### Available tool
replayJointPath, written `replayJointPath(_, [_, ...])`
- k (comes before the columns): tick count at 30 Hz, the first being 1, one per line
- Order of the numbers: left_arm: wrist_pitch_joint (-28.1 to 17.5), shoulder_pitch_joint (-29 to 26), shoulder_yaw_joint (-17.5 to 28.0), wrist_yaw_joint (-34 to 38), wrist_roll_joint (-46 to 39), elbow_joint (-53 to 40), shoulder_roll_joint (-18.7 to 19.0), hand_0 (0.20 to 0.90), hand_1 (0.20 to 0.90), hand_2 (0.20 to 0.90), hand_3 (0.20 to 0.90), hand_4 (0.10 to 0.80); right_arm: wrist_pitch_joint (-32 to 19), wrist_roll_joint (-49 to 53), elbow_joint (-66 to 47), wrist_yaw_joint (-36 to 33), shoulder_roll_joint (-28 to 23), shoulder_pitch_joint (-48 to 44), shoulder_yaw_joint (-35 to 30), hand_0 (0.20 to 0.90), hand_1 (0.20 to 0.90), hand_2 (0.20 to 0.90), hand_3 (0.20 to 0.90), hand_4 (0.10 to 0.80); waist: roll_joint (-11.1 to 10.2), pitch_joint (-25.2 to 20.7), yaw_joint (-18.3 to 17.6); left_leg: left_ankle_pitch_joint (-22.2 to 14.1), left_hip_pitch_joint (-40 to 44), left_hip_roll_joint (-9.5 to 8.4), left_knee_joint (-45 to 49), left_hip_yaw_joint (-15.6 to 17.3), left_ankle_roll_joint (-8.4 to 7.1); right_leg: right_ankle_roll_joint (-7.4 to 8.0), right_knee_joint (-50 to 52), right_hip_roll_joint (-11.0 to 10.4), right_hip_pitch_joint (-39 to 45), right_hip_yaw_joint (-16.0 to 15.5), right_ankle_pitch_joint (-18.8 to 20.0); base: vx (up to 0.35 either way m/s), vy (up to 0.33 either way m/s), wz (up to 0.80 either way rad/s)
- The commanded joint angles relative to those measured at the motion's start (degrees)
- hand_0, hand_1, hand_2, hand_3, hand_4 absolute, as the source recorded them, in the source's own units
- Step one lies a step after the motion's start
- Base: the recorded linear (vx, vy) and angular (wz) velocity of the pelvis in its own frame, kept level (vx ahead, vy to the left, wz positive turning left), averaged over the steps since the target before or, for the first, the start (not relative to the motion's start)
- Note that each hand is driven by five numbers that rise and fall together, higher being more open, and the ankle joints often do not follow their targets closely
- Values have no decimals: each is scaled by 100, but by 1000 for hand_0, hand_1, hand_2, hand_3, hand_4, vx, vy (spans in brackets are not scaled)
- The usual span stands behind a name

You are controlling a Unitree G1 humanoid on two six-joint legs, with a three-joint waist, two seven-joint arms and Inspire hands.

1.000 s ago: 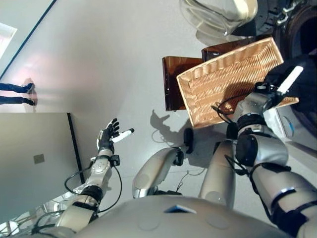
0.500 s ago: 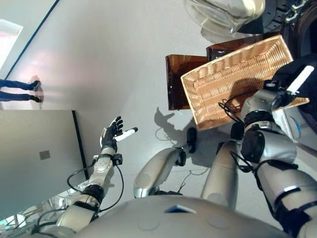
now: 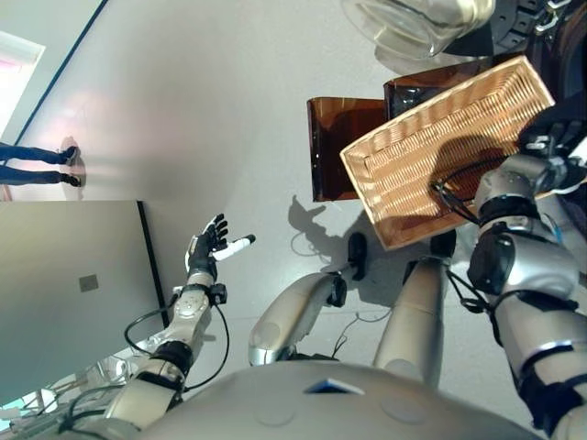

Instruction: Pick up the clothes and place them into the washing machine

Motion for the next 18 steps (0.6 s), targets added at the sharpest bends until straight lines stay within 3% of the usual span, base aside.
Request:
replayJointPath(1, [-379, 55, 256, 323, -43, 118, 486, 900, 900, 900, 900, 800, -174, -445, -103, 181, -338, -280, 474, 200, 200, 200, 200, 300, -75, -435, 81, -151, -500, -60, 354, -49, -424, -61, -427, 160, 193, 67, 5, 0, 0, 0])
replayJointPath(11, [-376, 96, 395, 251, -62, 116, 530, 900, 900, 900, 900, 800, -226, -650, -576, 255, -369, -234, 544, 200, 200, 200, 200, 300, -202, -510, 20, -154, -429, -32, 350, -48, -430, -69, -470, 186, 312, 37, 23, 0, 0, 0])
replayJointPath(18, [-406, 178, 661, 195, -23, 101, 691, 900, 900, 900, 900, 800, -365, -1337, -1351, 126, -1207, -445, 708, 200, 200, 200, 200, 300, -307, -612, 14, -135, -349, -32, 289, -87, -447, -56, -522, 168, 402, -10, 32, 0, 0, 0])
